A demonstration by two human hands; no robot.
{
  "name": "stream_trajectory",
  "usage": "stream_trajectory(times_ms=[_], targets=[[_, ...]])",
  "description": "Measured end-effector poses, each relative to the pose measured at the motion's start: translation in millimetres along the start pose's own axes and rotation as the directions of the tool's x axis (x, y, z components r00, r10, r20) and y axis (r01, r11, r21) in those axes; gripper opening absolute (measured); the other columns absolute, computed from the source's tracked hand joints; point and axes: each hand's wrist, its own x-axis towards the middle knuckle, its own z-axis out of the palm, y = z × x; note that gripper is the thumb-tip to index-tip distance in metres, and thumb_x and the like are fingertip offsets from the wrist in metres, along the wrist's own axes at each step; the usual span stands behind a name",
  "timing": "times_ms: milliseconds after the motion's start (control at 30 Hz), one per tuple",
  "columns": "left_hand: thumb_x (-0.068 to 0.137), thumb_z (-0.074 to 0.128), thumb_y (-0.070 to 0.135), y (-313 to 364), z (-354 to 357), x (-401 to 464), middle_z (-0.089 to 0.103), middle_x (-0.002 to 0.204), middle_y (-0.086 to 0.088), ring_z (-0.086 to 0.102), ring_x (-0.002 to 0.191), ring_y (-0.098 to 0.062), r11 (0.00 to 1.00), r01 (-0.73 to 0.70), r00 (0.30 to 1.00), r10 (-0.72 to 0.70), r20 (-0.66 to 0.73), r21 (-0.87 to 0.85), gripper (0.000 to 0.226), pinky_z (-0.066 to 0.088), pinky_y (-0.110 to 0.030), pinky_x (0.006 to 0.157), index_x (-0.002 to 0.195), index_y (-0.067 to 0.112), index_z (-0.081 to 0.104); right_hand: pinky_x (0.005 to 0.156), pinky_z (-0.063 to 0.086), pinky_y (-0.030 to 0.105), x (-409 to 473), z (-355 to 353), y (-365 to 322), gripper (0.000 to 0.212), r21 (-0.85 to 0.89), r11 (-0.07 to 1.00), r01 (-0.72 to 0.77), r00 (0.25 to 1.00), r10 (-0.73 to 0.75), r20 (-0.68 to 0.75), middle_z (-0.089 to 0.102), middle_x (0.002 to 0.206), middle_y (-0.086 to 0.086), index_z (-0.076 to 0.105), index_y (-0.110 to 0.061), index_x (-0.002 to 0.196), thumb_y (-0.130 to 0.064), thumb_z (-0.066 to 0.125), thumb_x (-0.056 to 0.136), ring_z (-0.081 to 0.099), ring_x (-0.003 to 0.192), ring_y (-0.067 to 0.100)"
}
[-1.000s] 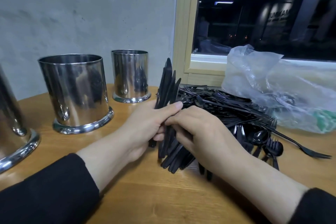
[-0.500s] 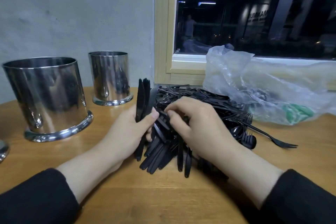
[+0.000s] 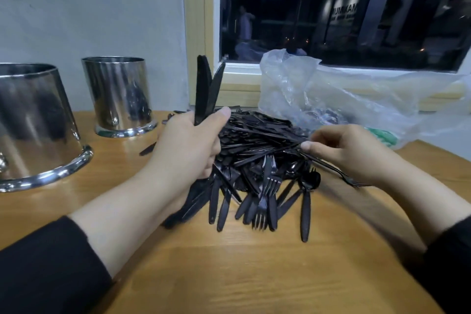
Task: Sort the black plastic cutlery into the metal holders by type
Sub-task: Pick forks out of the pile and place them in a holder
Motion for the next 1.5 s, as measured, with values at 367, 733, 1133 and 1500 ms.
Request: stream_trajectory(times_ms=[367,733,1133,1500], targets=[[0.103,0.058,0.038,-11.1,2.1,-6.9,0.029,0.052,0.008,0.021,0.045,-0.013,0.997,0.053,0.998,-0.055,0.023,0.065,0.032,0.020,-0.025,0.044,0.080,0.016,0.052,0.082,0.053,0.030,1.8,3.4,9.5,0.046,-0.148,0.988,-0.033,0.956,0.074,0.282,0.068,0.102,-0.012,0.066,-0.030,0.111,-0.062,0.073,0.078,0.063,0.090,0.006],[0.100,0.060,0.038,-17.5,8.8,-11.3,0.035,0.049,0.009,0.027,0.041,-0.009,0.987,0.033,0.996,-0.046,0.080,0.158,0.031,0.024,-0.022,0.040,0.082,0.013,0.061,0.082,0.056,0.036,3.8,9.6,8.9,0.010,-0.054,0.998,-0.044,0.973,0.055,0.225,0.072,0.081,-0.010,0.071,-0.028,0.094,-0.029,0.079,0.086,0.068,0.078,0.008],[0.100,0.059,0.039,-9.9,8.6,-15.0,0.069,0.066,-0.002,0.034,0.039,-0.009,0.980,0.034,0.988,-0.063,0.144,0.196,0.037,0.029,-0.021,0.040,0.086,0.008,0.072,0.073,0.057,0.042,-1.3,7.3,-18.0,0.003,0.551,0.821,0.152,0.964,-0.001,-0.265,0.074,0.078,0.006,0.073,-0.015,0.089,-0.016,0.076,0.088,0.066,0.067,0.023],[0.098,0.065,0.031,-13.1,8.3,-14.9,0.067,0.067,-0.005,0.042,0.050,-0.016,0.958,-0.001,0.971,-0.067,0.230,0.286,0.024,0.033,-0.022,0.045,0.092,0.008,0.072,0.061,0.054,0.022,-5.0,25.9,-46.3,0.010,0.692,0.702,0.170,0.967,0.018,-0.256,0.066,0.081,0.001,0.066,-0.016,0.103,-0.010,0.067,0.095,0.065,0.062,0.009]])
